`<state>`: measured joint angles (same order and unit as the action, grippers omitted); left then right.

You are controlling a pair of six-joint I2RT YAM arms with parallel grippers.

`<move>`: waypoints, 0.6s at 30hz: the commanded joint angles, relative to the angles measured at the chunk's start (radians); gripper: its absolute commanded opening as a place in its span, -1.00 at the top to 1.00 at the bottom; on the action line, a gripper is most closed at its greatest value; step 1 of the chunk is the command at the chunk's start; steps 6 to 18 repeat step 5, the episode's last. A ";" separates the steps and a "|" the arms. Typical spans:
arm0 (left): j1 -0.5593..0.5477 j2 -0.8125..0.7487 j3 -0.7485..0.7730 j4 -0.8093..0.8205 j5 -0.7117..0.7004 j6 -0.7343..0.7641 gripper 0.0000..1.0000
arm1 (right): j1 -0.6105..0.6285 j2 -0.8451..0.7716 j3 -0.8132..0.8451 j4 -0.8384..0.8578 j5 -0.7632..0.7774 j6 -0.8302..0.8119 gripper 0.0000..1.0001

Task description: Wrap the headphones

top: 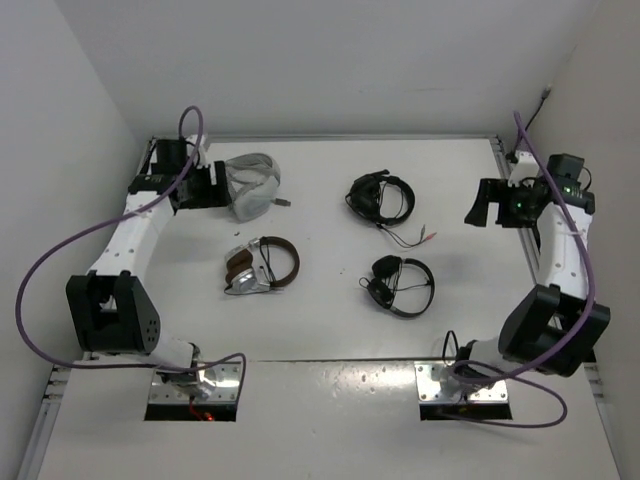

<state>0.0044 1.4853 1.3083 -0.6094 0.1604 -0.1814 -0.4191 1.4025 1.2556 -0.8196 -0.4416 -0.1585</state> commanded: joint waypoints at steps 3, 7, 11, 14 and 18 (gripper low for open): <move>0.095 -0.082 -0.115 0.048 -0.024 0.074 -0.61 | -0.060 0.049 -0.073 0.059 -0.086 -0.072 -1.00; 0.118 -0.105 -0.136 0.060 -0.024 0.088 -0.61 | -0.070 0.049 -0.073 0.059 -0.077 -0.081 -1.00; 0.118 -0.105 -0.136 0.060 -0.024 0.088 -0.61 | -0.070 0.049 -0.073 0.059 -0.077 -0.081 -1.00; 0.118 -0.105 -0.136 0.060 -0.024 0.088 -0.61 | -0.070 0.049 -0.073 0.059 -0.077 -0.081 -1.00; 0.118 -0.105 -0.136 0.060 -0.024 0.088 -0.61 | -0.070 0.049 -0.073 0.059 -0.077 -0.081 -1.00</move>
